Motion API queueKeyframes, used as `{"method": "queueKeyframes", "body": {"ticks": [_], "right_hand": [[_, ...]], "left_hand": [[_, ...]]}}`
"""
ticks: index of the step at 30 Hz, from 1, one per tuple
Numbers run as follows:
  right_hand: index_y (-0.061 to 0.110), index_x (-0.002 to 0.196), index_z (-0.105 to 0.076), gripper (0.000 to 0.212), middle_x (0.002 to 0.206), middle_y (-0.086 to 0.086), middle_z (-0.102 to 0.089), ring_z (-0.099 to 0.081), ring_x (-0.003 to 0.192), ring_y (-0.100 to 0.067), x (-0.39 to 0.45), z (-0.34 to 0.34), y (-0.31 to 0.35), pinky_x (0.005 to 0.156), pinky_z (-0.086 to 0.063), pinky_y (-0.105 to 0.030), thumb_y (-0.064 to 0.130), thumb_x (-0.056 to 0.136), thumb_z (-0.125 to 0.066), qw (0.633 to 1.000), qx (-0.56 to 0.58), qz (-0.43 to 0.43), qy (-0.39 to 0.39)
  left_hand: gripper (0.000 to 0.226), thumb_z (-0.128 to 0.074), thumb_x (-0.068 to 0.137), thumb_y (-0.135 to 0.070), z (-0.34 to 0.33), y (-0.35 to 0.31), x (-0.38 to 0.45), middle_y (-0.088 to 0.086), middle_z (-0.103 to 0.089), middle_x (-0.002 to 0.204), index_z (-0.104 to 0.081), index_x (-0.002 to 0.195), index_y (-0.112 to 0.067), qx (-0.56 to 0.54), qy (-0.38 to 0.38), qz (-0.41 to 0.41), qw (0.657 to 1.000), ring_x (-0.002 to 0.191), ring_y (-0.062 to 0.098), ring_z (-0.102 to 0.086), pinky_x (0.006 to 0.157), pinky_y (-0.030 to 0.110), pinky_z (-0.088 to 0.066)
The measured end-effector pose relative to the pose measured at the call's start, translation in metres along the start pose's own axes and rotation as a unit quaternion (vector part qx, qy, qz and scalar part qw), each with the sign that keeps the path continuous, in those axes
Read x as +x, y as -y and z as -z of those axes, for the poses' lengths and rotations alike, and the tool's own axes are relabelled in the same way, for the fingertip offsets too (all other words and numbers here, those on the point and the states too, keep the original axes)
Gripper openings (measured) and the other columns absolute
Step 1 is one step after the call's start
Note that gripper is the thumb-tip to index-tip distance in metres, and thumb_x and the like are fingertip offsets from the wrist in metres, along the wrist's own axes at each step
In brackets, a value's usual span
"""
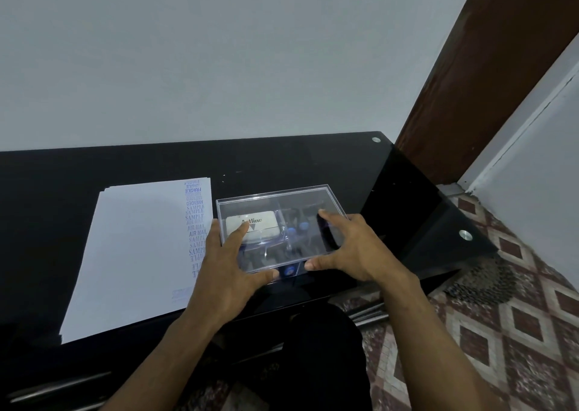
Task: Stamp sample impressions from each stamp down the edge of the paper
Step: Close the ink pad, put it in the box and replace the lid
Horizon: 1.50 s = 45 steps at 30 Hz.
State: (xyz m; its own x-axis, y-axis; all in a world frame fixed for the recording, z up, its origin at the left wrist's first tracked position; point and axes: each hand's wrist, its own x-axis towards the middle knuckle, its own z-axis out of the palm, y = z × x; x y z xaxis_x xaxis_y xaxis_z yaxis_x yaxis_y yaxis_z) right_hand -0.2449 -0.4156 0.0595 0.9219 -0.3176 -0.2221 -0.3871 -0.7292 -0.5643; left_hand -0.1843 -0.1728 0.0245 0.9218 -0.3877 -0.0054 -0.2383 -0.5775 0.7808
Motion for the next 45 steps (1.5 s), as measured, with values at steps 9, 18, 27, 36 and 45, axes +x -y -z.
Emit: {"method": "queueKeyframes", "body": {"ticks": [9,18,27,36,45], "right_hand": [[0.04,0.149,-0.035,0.113,0.148,0.004,-0.03,-0.039,0.134,-0.018,0.037,-0.006,0.003,0.107,-0.039,-0.034,0.06,0.051,-0.088,0.997,0.028,0.027,-0.065],[0.034,0.146,-0.044,0.109,0.142,0.003,-0.035,-0.042,0.131,-0.017,0.131,0.002,0.018,0.107,-0.038,-0.03,0.055,0.049,-0.091,0.992,0.072,0.044,-0.096],[0.031,0.142,-0.051,0.096,0.148,0.003,-0.03,-0.036,0.13,-0.008,0.231,-0.003,0.042,0.098,-0.028,-0.018,0.047,0.056,-0.091,0.978,0.135,0.072,-0.143],[0.03,0.139,-0.055,0.095,0.147,0.001,-0.034,-0.039,0.135,-0.015,0.288,0.0,0.053,0.104,-0.034,-0.024,0.047,0.053,-0.092,0.974,0.146,0.087,-0.151],[0.026,0.139,-0.055,0.093,0.143,0.001,-0.036,-0.035,0.121,-0.003,0.286,-0.003,0.055,0.099,-0.03,-0.017,0.043,0.055,-0.092,0.97,0.162,0.093,-0.157]], "left_hand": [[0.106,-0.082,0.066,-0.055,0.005,0.01,0.045,0.0,-0.013,0.167,-0.034,0.156,-0.027,0.025,-0.023,-0.014,0.999,0.153,0.023,-0.016,0.12,0.041,-0.022],[0.112,-0.07,0.059,-0.068,0.014,0.02,0.141,0.003,-0.023,0.164,-0.035,0.155,-0.024,0.003,-0.023,-0.016,1.0,0.148,0.025,-0.029,0.117,0.045,-0.034],[0.107,-0.08,0.066,-0.058,0.031,0.043,0.244,0.003,-0.018,0.166,-0.035,0.156,-0.022,-0.014,-0.036,-0.029,0.999,0.148,0.025,-0.03,0.119,0.041,-0.033],[0.109,-0.083,0.062,-0.056,0.039,0.054,0.3,-0.002,-0.023,0.164,-0.038,0.155,-0.023,-0.042,-0.054,-0.035,0.997,0.145,0.021,-0.034,0.119,0.041,-0.033],[0.111,-0.084,0.06,-0.057,0.04,0.063,0.308,-0.003,-0.02,0.165,-0.037,0.155,-0.025,-0.045,-0.043,-0.032,0.998,0.144,0.023,-0.036,0.119,0.046,-0.035]]}}
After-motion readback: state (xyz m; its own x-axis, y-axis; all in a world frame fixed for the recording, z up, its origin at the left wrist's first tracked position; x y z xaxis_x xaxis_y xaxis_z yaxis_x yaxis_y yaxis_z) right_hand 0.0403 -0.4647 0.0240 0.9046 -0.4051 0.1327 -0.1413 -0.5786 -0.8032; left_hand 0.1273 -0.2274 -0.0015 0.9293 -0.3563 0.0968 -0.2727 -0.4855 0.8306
